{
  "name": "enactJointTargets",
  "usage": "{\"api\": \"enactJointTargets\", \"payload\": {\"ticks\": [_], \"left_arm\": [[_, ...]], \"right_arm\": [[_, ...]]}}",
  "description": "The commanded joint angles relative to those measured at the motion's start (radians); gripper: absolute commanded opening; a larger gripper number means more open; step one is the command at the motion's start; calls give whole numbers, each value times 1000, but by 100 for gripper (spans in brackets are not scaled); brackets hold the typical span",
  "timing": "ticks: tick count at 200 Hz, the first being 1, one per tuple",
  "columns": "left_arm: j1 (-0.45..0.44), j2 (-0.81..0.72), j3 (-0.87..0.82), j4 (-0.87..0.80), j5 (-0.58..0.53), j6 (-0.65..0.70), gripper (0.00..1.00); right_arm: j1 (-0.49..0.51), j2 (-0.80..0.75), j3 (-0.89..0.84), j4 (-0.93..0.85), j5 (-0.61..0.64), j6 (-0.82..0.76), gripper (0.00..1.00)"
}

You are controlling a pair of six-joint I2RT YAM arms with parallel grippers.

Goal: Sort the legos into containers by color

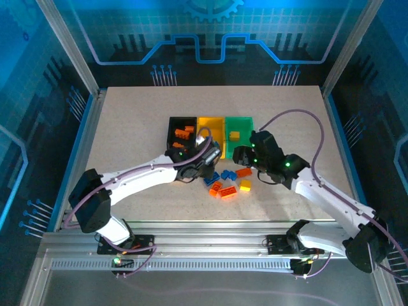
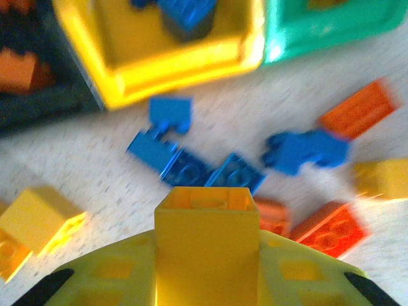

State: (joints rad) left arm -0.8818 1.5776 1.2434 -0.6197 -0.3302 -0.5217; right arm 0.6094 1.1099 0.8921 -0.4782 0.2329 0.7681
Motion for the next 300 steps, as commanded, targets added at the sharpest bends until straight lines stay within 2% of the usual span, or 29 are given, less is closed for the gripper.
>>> {"api": "enactJointTargets", "payload": {"ticks": [1, 50, 114, 147, 164, 182, 208, 229, 238, 264, 300], "left_arm": [[0, 73, 138, -4, 34, -5, 30], [54, 353, 468, 25, 83, 0, 31], [102, 675, 844, -68, 103, -17, 31], [115, 740, 927, -98, 122, -35, 39], [124, 744, 944, -102, 137, -47, 48], [129, 725, 943, -97, 150, -54, 64], [127, 664, 910, -79, 180, -57, 78], [124, 561, 808, -25, 204, -68, 89], [123, 500, 739, 16, 219, -79, 98], [122, 281, 487, 177, 262, -124, 99], [103, 13, 175, 280, 260, -147, 99]], "right_arm": [[-27, -48, -59, -14, 33, 36, 63], [-46, -115, -113, -72, 36, 43, 63], [-58, -183, -157, -100, 25, 42, 64], [-59, -191, -172, -96, 6, 41, 64], [-60, -190, -177, -93, 6, 42, 64], [-60, -186, -172, -94, 3, 42, 64], [-60, -186, -162, -96, 6, 43, 66], [-60, -183, -157, -97, 3, 38, 68], [-60, -176, -154, -103, -2, 33, 69], [-59, -136, -156, -124, -29, 28, 70], [-50, -43, -187, -118, -87, 35, 71]]}}
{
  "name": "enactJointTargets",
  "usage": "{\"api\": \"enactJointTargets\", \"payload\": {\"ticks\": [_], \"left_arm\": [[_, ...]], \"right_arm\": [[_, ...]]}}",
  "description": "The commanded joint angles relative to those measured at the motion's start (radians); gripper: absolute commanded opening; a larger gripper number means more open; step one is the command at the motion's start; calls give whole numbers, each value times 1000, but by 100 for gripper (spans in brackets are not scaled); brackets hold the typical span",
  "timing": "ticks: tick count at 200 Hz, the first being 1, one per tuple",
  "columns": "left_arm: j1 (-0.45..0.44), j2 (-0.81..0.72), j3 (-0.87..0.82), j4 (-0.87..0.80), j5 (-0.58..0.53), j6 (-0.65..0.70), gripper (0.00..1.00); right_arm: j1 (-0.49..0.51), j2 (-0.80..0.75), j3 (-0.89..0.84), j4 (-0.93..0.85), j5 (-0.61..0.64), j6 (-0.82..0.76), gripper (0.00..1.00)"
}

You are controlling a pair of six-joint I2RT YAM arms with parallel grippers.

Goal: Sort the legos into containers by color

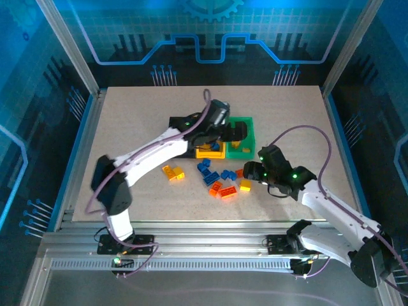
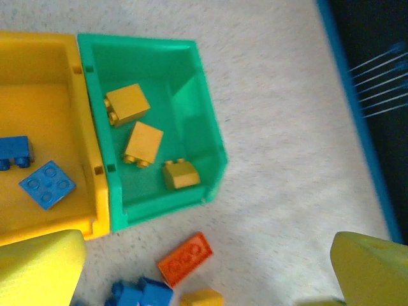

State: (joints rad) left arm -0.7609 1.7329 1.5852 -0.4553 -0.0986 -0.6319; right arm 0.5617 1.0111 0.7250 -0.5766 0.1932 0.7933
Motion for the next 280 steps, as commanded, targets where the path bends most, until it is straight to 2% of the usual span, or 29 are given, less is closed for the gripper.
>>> {"api": "enactJointTargets", "payload": {"ticks": [1, 57, 115, 159, 207, 243, 280], "left_arm": [[-20, -149, -176, 117, 28, -38, 99], [-29, -464, -629, 167, -6, -110, 99], [-29, -737, -931, 113, -117, -171, 99], [-28, -820, -1003, 66, -169, -196, 99], [-25, -835, -999, -4, -214, -189, 99], [-23, -847, -1020, -16, -217, -185, 99], [-10, -862, -1039, -48, -227, -229, 99]], "right_arm": [[-2, 59, -21, -19, -48, 10, 71], [32, 237, -14, 39, -57, 17, 70], [67, 383, 22, 82, -45, 25, 68], [67, 448, 26, 72, 11, 35, 60], [67, 428, 77, 31, 42, -15, 36], [63, 326, 206, -19, 73, -125, 36], [19, 477, 442, -53, 86, -177, 36]]}}
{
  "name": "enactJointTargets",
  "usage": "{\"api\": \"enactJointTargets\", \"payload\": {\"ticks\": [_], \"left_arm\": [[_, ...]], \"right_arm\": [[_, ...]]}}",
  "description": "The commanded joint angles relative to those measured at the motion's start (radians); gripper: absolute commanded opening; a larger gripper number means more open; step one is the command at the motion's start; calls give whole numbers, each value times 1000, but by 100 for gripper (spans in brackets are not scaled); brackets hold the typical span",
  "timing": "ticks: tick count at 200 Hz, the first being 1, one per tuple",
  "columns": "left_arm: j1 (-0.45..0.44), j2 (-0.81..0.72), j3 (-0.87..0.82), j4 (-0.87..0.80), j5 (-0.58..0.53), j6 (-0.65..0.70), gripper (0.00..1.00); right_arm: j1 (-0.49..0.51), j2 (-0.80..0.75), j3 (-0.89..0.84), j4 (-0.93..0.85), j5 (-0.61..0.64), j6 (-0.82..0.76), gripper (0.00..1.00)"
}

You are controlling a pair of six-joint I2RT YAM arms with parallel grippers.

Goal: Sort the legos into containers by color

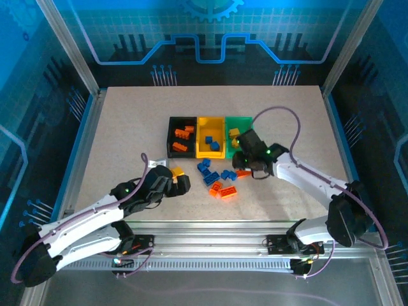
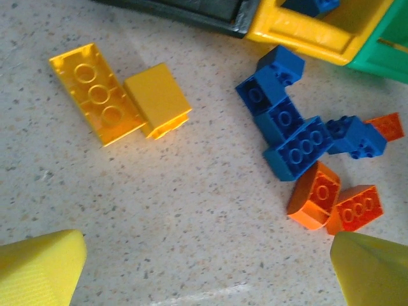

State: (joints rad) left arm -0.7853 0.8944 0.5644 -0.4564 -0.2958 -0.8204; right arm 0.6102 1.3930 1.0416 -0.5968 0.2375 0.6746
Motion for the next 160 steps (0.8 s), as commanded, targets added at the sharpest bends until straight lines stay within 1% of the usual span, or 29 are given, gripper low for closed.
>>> {"api": "enactJointTargets", "payload": {"ticks": [1, 36, 69, 90, 101, 111, 131, 160], "left_arm": [[14, -24, -19, -48, -29, -42, 99], [29, -57, -24, -86, -26, -69, 99], [33, -93, -41, -109, -18, -82, 99], [36, -101, -50, -113, -10, -88, 99], [38, -101, -51, -115, -9, -88, 99], [39, -101, -49, -118, -11, -86, 99], [44, -101, -45, -119, -9, -80, 99], [51, -101, -37, -110, -3, -64, 99]], "right_arm": [[-32, 102, 131, -33, 43, -57, 36], [-97, 311, 308, -38, 131, -26, 37], [-128, 508, 491, -108, 137, -20, 38], [-138, 588, 567, -147, 128, -4, 42], [-142, 603, 587, -154, 122, 7, 46], [-147, 606, 594, -156, 110, 16, 54], [-148, 579, 588, -144, 94, 17, 62], [-147, 488, 545, -122, 81, 14, 66]]}}
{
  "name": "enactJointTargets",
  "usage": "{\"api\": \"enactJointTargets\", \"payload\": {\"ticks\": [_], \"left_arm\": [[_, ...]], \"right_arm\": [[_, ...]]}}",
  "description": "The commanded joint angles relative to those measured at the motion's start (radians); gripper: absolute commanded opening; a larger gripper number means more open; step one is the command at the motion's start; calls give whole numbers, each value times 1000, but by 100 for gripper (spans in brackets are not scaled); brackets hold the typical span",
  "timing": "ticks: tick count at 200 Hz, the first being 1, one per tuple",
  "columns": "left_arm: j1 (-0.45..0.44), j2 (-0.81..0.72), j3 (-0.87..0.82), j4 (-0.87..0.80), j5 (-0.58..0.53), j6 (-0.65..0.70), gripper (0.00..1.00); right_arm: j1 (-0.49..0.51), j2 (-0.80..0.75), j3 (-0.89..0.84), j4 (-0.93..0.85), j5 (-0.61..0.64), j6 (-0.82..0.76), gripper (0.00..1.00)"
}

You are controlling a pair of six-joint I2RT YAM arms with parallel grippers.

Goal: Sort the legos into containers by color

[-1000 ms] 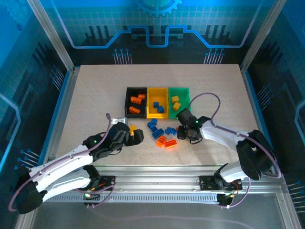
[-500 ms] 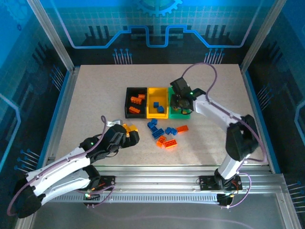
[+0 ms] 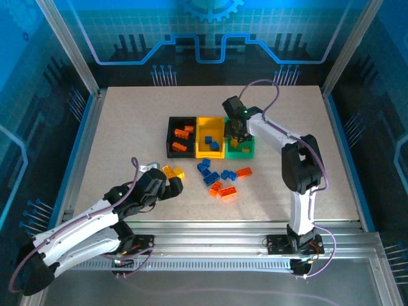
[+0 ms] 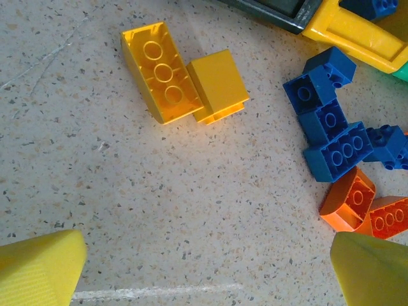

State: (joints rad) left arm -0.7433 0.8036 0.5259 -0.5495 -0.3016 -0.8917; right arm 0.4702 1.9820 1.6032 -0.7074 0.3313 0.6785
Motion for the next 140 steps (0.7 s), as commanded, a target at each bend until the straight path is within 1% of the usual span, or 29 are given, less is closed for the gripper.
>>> {"api": "enactJointTargets", "payload": {"ticks": [1, 20, 36, 53, 57, 68, 82, 99, 112, 128, 140], "left_arm": [[9, -11, 2, -16, 4, 8, 99], [9, -6, 9, 15, 21, 33, 99], [9, 15, 21, 57, 58, 72, 99], [8, 82, 47, 108, 116, 111, 99], [4, 100, 54, 122, 129, 118, 97], [-9, 179, 77, 153, 156, 136, 93], [-49, 290, 121, 180, 164, 157, 88], [-123, 431, 195, 195, 138, 196, 86], [-172, 538, 254, 195, 116, 228, 82], [-207, 652, 323, 183, 94, 256, 73], [-227, 731, 367, 171, 84, 272, 69]], "right_arm": [[-7, -106, -19, -10, -13, 10, 66], [-2, -199, -91, 21, -37, 13, 66], [11, -283, -174, 50, -61, 20, 67], [27, -367, -274, 76, -79, 24, 67], [31, -387, -299, 79, -82, 27, 67], [37, -436, -369, 89, -93, 39, 67], [40, -502, -465, 112, -109, 52, 67], [39, -575, -557, 122, -117, 64, 67], [37, -625, -609, 122, -115, 69, 67], [33, -683, -652, 115, -107, 70, 67], [24, -719, -674, 109, -104, 68, 67]]}}
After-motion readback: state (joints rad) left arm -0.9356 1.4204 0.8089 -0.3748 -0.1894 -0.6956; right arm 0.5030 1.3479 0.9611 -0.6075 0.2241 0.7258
